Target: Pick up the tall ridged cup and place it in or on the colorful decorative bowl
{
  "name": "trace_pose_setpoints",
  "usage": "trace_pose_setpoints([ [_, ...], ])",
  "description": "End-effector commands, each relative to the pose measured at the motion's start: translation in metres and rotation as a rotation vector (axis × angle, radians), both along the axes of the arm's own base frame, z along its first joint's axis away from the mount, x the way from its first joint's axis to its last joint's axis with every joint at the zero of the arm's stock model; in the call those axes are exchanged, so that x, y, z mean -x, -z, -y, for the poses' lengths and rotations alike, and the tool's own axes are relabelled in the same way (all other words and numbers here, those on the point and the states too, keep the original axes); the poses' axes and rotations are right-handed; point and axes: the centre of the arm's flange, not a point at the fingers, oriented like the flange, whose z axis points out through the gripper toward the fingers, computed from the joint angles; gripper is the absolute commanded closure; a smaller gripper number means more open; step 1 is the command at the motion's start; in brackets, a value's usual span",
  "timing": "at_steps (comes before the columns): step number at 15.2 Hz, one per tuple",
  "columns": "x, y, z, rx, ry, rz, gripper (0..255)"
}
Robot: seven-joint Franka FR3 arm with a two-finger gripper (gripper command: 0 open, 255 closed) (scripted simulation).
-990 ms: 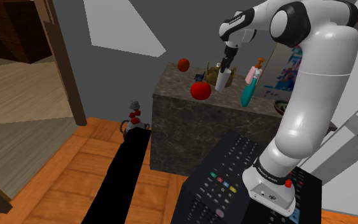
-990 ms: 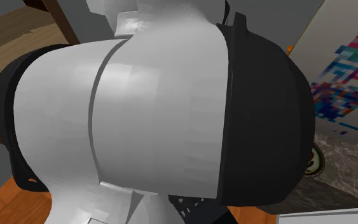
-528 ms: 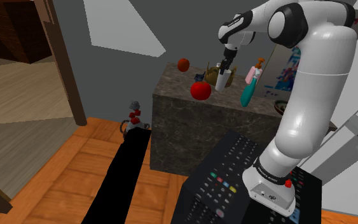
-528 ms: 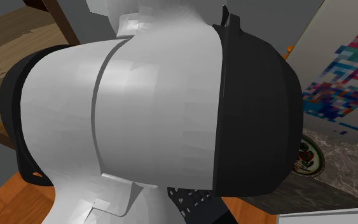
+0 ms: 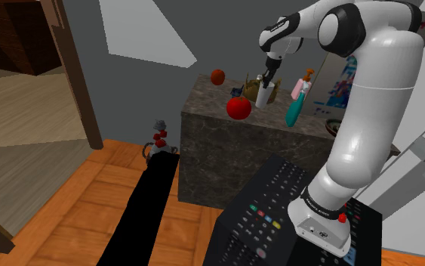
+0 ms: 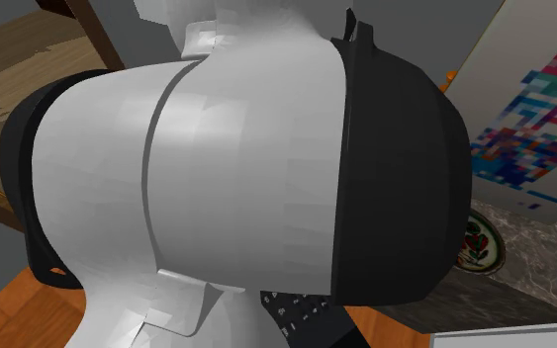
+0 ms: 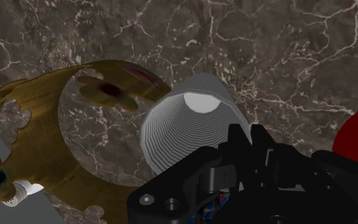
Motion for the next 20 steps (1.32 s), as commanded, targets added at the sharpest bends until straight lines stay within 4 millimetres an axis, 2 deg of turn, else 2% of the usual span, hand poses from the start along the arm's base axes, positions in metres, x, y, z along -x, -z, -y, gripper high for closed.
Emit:
trace_pose_setpoints([
  [1,0.0,0.0,0.0,0.0,0.0,0.0,255],
  [5,0.0,0.0,0.0,0.0,0.0,0.0,255],
  [20,0.0,-0.079,0.0,0.0,0.0,0.0,255],
])
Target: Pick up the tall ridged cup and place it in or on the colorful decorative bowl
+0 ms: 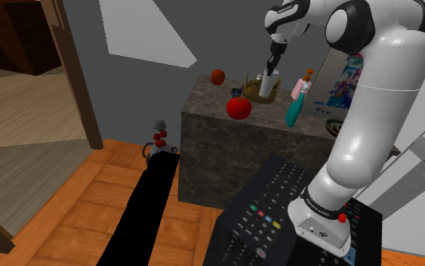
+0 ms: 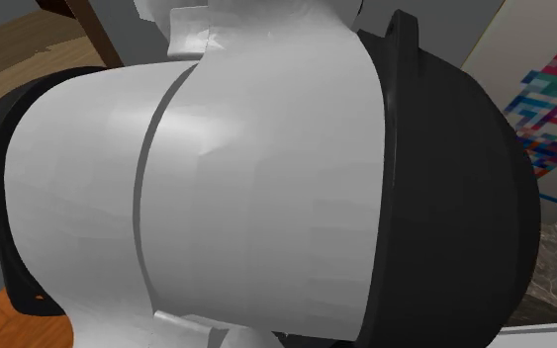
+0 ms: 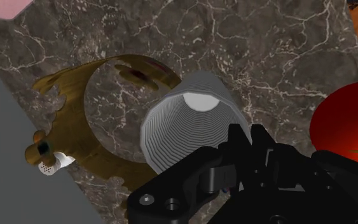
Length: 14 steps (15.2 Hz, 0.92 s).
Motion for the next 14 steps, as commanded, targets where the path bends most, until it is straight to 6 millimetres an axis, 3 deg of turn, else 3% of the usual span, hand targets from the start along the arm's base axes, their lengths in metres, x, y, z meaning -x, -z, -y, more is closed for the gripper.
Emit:
trace_pose_setpoints([
  [1,0.001,-0.01,0.0,0.0,0.0,0.0,255],
  [8,0.001,-0.047,0.0,0.0,0.0,0.0,255],
  [14,0.078,-0.061,0.015,0.0,0.0,0.0,255],
])
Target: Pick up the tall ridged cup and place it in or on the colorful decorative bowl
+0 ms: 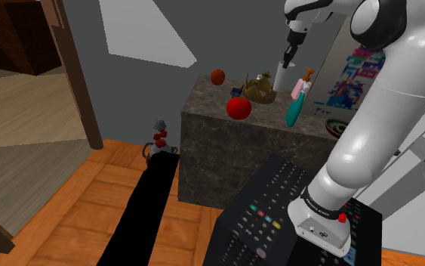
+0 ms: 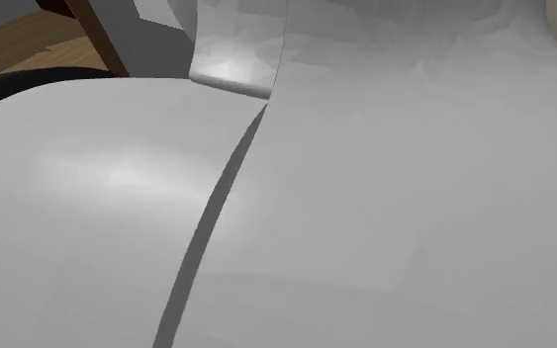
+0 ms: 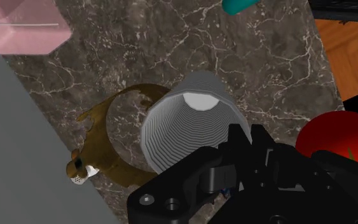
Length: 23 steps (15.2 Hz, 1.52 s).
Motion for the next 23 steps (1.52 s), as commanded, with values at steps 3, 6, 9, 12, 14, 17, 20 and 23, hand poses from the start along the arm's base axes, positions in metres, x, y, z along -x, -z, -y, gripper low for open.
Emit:
trace_pose_setpoints([
  [3,0.052,-0.008,0.009,0.0,-0.001,-0.001,255],
  [6,0.09,-0.014,0.016,0.0,-0.001,-0.001,255],
  [9,0.128,-0.021,0.024,0.0,-0.001,-0.001,255],
  [12,0.166,-0.028,0.031,0.0,-0.001,-0.001,255],
  [14,0.192,-0.033,0.036,0.0,-0.001,-0.001,255],
  [17,0.23,-0.04,0.044,0.0,-0.001,-0.001,255],
  [20,0.269,-0.046,0.051,0.0,-0.001,-0.001,255],
  [23,0.307,-0.053,0.059,0.0,-0.001,-0.001,255],
])
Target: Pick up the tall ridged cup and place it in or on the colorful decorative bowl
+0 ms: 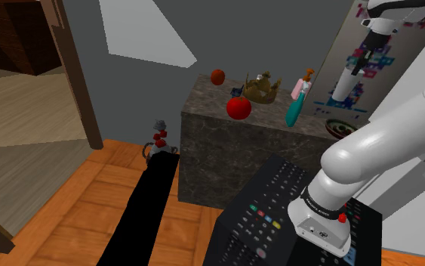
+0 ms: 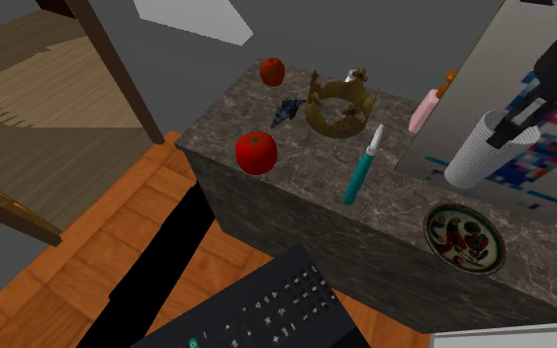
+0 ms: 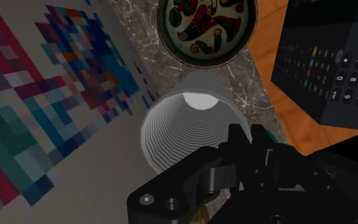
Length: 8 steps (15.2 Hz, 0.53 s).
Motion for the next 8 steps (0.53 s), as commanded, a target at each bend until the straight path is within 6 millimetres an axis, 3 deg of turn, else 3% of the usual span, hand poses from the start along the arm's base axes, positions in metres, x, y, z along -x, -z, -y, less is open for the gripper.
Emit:
trace_pose_setpoints([
  [1,0.025,-0.002,0.005,0.0,-0.001,0.0,255],
  [7,0.101,-0.016,0.02,0.0,-0.001,0.0,255],
  [8,0.103,-0.016,0.02,0.0,-0.001,0.0,255],
])
